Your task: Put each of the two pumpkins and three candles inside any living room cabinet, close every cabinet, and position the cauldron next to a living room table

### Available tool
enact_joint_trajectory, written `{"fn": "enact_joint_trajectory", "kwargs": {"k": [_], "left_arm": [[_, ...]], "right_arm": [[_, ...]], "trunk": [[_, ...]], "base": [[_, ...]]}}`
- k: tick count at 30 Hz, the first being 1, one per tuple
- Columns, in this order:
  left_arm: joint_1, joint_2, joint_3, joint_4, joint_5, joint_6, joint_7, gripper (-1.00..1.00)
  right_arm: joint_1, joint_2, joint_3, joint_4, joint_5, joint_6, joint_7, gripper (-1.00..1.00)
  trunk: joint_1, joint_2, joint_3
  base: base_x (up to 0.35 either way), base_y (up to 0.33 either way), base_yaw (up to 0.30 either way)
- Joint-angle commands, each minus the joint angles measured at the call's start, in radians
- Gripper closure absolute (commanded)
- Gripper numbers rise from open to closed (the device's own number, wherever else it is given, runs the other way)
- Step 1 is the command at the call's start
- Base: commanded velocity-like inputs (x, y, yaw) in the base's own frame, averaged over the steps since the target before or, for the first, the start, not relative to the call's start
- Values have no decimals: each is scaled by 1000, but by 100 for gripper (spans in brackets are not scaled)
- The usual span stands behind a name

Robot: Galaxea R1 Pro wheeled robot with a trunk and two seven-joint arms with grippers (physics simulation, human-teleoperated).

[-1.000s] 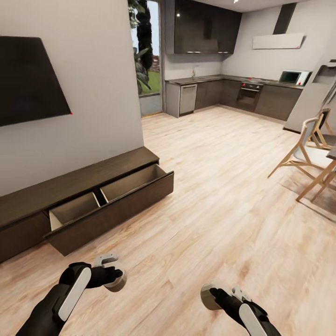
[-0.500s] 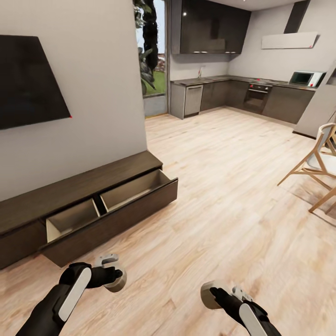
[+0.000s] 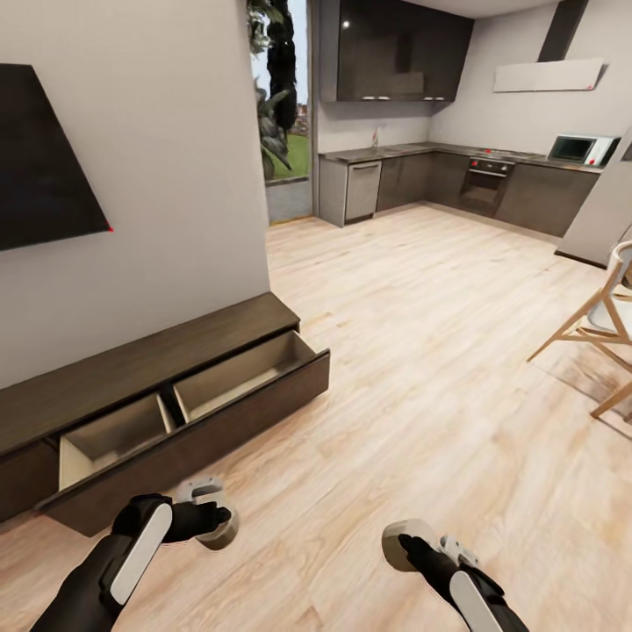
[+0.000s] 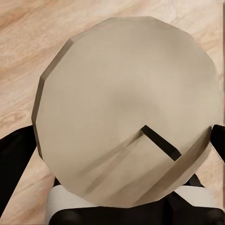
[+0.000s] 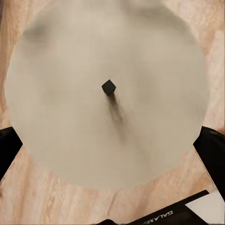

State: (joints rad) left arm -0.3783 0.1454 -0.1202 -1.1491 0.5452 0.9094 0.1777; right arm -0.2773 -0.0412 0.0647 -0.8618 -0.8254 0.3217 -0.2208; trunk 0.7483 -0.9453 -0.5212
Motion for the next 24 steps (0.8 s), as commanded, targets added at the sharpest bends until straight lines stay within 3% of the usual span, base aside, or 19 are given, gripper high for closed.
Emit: {"fn": "enact_joint_trajectory", "kwargs": {"k": [1,10,24], "left_arm": [[-1,1,-3,-1,11,2,11,100],[-1,0,-3,5,10,2,11,100],[-1,1,-2,2,8,2,10,100]], "right_arm": [[0,-1,5,-2,-12,-4,-10,100],[0,0,9,55,2,-40,-10,100],[0,0,10,60,17,-43,-8,100]], "trunk": [[1,-1,-1],[1,-1,-2],[1,-1,-12]], "base": [[330,-97,4],[330,-97,203],[313,-115,271]]}}
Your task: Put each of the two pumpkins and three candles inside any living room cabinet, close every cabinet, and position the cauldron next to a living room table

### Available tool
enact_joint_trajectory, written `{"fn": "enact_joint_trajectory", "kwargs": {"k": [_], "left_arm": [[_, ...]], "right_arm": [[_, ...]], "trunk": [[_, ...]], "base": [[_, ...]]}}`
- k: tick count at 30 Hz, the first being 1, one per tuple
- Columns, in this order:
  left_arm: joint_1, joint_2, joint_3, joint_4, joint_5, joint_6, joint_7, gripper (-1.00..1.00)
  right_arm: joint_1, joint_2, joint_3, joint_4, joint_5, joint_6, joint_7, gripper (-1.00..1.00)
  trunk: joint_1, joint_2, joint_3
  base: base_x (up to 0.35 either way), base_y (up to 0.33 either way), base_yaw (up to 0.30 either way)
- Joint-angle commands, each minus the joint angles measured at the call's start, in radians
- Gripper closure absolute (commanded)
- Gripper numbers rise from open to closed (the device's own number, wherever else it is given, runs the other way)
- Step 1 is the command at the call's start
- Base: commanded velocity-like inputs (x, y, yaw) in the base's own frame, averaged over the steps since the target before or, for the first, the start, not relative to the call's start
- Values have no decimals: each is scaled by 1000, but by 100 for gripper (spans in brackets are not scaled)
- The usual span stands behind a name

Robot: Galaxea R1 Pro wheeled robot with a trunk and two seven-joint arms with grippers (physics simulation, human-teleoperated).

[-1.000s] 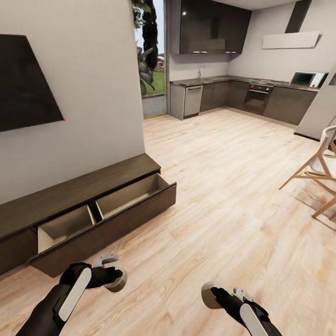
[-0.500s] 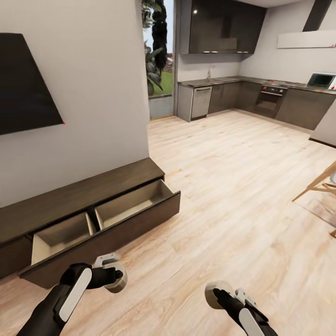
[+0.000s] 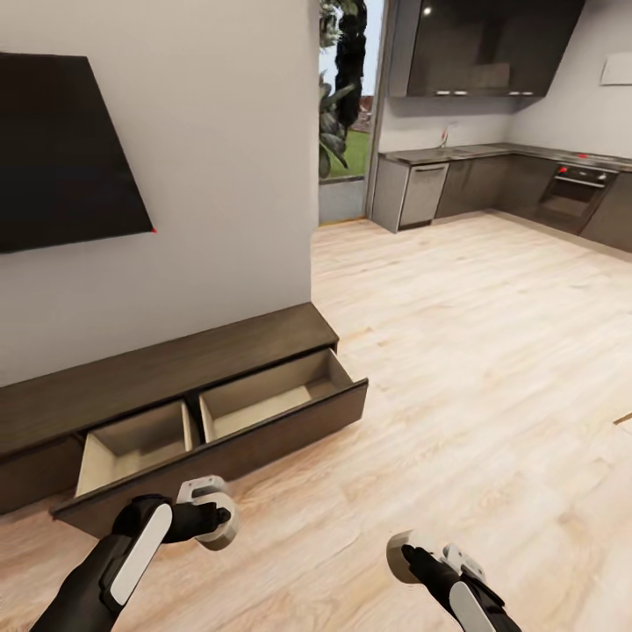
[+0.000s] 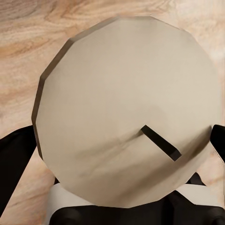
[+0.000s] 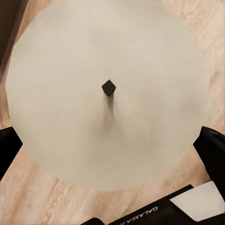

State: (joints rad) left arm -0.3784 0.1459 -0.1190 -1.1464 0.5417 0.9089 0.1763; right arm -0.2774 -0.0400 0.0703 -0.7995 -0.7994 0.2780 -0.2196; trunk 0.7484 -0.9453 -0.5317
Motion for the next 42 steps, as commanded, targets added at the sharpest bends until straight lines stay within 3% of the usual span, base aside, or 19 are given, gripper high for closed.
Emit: {"fn": "enact_joint_trajectory", "kwargs": {"k": [1,31,42], "left_arm": [[-1,1,-3,-2,11,2,11,100],[-1,1,2,-4,11,3,11,100],[-1,1,2,-4,11,3,12,100]], "right_arm": [[0,-1,5,-3,-9,1,-9,100],[0,-1,6,-3,-9,1,-6,100],[0,-2,8,-3,-9,0,-3,100]], "trunk": [[1,-1,-2],[1,-1,-31],[1,-1,-37]], "base": [[273,-127,254],[155,-35,240],[251,0,109]]}}
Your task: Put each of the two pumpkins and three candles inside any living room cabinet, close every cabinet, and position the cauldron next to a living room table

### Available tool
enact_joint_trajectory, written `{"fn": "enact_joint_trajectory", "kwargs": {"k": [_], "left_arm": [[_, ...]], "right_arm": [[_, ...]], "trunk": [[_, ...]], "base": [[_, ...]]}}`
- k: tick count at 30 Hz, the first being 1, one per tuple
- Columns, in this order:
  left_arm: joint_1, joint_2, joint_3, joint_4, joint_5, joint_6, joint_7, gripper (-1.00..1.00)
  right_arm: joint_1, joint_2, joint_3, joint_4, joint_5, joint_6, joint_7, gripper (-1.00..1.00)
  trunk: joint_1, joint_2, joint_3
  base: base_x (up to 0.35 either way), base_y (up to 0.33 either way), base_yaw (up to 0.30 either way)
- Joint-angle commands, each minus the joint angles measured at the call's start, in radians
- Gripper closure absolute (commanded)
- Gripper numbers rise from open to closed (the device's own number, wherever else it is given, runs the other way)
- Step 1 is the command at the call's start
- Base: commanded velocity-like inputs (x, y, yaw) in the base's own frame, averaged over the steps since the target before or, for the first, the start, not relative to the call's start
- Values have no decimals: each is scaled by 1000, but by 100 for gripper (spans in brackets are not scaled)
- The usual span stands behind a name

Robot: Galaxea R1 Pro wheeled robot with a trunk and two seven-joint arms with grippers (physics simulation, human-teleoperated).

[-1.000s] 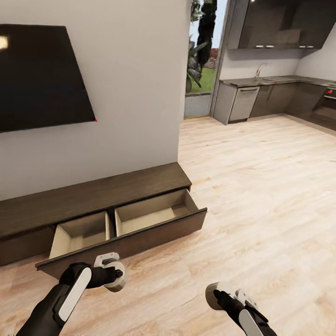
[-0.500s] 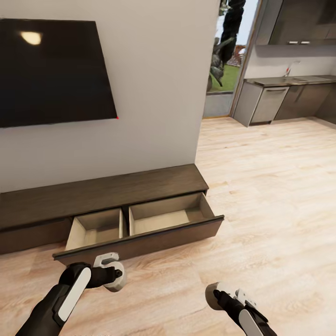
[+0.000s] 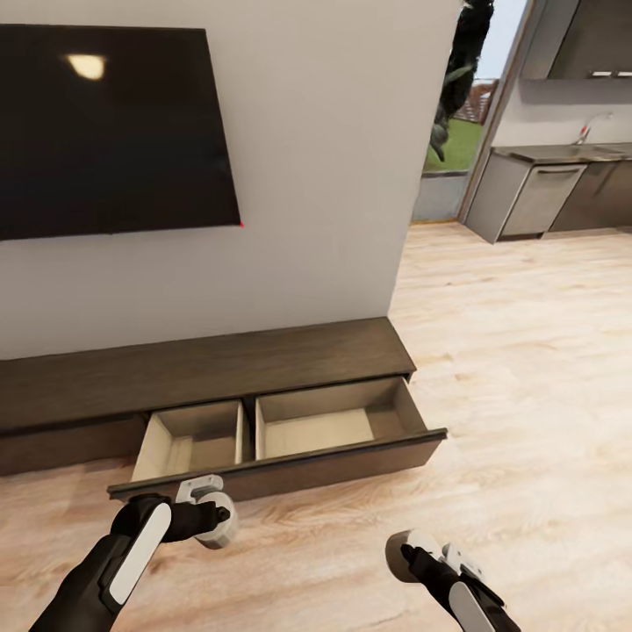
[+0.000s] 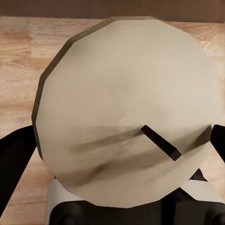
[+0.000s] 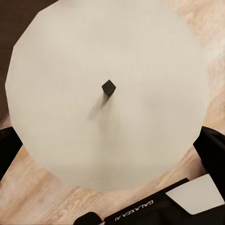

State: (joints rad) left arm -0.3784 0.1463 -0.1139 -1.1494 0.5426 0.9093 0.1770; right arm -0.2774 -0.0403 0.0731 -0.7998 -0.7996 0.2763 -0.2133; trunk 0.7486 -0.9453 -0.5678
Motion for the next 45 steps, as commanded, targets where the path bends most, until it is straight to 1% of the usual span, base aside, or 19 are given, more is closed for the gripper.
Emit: {"fn": "enact_joint_trajectory", "kwargs": {"k": [1,5,18,31,40,45], "left_arm": [[-1,1,-3,-1,10,2,11,100],[-1,1,-3,-1,10,3,12,100],[-1,1,-3,-1,10,2,12,100],[-1,-1,-4,-1,10,2,12,100],[-1,-1,-5,-1,10,2,13,100],[-1,-1,-3,-1,12,3,12,100]], "right_arm": [[0,-1,9,-2,-9,1,-9,100],[0,-1,40,-2,-7,1,-13,100],[0,-3,44,-2,-7,1,-10,100],[0,-3,44,-2,-9,0,-9,100],[0,-3,43,-2,-10,1,-8,100],[0,-3,42,-1,-9,1,-8,100]], "trunk": [[0,-1,-1],[0,-1,-1],[0,-1,-1],[0,-1,-1],[0,-1,-1],[0,-1,1]], "base": [[150,0,160],[157,0,242],[178,-36,263],[251,-209,84],[184,-215,3],[67,-89,-160]]}}
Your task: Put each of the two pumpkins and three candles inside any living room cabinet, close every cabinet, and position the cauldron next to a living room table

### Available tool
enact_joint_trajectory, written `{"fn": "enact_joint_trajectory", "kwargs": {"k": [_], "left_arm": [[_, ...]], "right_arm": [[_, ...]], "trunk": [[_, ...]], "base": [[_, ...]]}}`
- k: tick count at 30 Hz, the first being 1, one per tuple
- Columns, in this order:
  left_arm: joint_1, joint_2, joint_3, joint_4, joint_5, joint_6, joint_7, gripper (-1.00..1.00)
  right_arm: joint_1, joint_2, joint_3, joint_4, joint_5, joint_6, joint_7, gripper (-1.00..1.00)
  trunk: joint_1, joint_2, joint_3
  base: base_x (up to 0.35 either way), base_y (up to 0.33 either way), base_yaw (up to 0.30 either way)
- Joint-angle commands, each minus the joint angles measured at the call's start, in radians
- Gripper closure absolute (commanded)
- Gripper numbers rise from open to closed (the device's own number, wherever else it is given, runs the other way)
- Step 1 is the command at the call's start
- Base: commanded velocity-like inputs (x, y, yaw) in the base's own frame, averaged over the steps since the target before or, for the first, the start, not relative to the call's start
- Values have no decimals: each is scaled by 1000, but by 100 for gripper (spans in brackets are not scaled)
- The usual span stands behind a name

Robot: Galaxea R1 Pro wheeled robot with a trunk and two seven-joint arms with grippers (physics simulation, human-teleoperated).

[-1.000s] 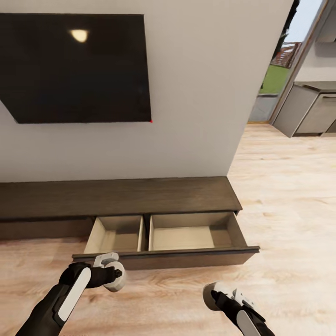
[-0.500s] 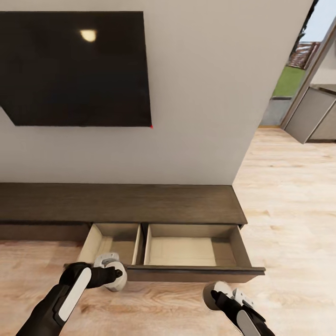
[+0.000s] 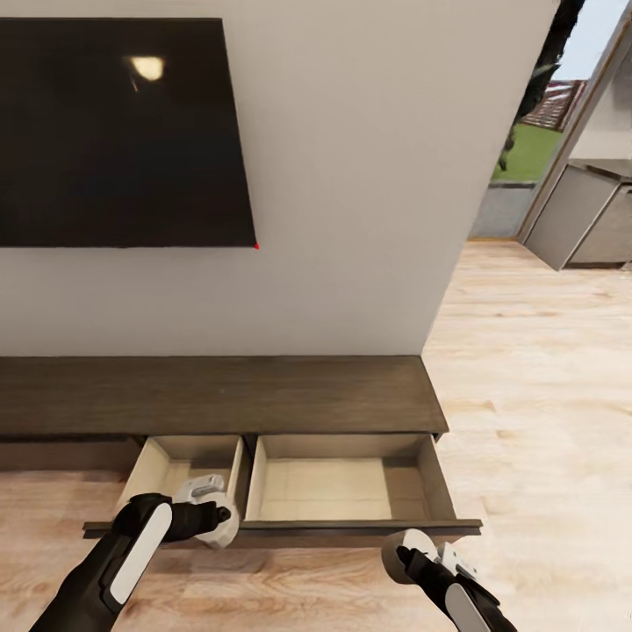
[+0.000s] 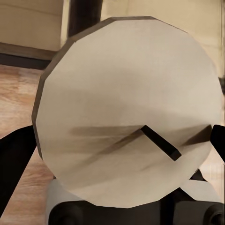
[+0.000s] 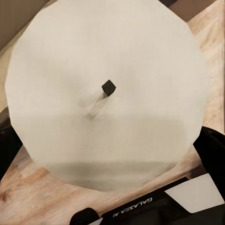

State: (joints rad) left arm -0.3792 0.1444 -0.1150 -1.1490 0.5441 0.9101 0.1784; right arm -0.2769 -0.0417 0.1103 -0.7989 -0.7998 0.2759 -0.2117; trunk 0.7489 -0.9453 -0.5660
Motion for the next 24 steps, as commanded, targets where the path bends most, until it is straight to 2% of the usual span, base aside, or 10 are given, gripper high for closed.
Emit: {"fn": "enact_joint_trajectory", "kwargs": {"k": [1,12,17,24], "left_arm": [[-1,1,-2,-1,11,2,11,100],[-1,-2,-2,-1,15,3,10,100],[-1,-2,-2,-1,14,3,10,100],[-1,-1,-2,-1,15,3,10,100]], "right_arm": [[-1,-1,5,-2,-9,1,-9,100],[-1,-1,5,-8,-9,-6,-9,100],[-1,-2,6,-4,-10,-60,-9,100],[-1,-2,4,-6,-14,-71,-9,100]], "trunk": [[0,-1,-1],[-42,76,34],[-61,111,50],[-88,160,72]], "base": [[15,-20,-116],[2,-3,-15],[0,0,0],[0,0,0]]}}
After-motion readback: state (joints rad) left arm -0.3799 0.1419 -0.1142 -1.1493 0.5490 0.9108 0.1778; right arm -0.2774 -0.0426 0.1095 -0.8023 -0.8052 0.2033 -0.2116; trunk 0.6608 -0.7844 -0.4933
